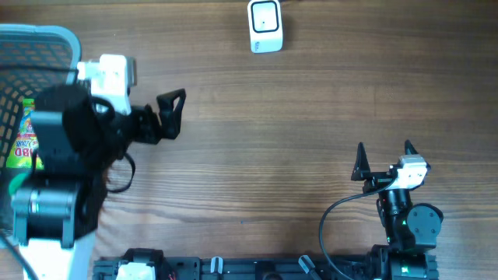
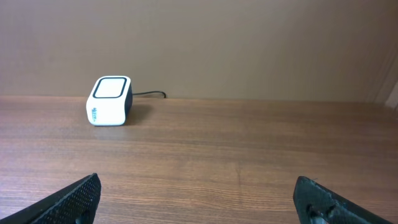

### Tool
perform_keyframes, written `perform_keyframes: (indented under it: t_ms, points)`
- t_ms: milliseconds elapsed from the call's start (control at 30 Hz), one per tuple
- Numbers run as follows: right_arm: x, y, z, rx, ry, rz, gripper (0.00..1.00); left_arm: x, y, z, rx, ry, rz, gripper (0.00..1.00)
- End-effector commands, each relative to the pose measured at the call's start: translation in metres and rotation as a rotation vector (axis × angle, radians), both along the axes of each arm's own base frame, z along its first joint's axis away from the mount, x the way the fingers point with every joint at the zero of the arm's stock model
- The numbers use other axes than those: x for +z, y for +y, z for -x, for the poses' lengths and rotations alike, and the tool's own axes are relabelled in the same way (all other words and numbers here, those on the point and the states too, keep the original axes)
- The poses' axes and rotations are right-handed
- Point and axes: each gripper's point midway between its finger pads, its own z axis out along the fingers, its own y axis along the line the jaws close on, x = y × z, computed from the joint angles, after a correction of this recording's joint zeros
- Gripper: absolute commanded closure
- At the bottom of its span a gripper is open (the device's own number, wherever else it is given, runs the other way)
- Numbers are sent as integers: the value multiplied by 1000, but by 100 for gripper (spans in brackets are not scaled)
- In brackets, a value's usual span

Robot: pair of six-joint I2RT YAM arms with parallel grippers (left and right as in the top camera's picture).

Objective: Scan the item barcode
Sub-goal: 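Reach left gripper into basket and grasp the green-lidded jar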

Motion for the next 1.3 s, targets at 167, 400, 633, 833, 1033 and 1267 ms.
perform_keyframes:
  t_ms: [167,400,633,833,1033,1267]
  points:
    - [1,-2,0,-14,-4,12,0,58,89,-31,595,-1,250,0]
    - [1,-2,0,-14,-4,13,0,36,225,34,1229,149,445,0]
    - [1,-2,0,-14,-4,13,0,-58,298,82,1685,486,644,0]
    - [1,-2,0,-14,-4,13,0,-144,306,103,1857,744,585,0]
    - [1,-2,0,-14,-4,12,0,-198,315,106,1892,753,536,0]
    - [1,-2,0,-14,-4,13,0,-216,325,114,1937,750,493,0]
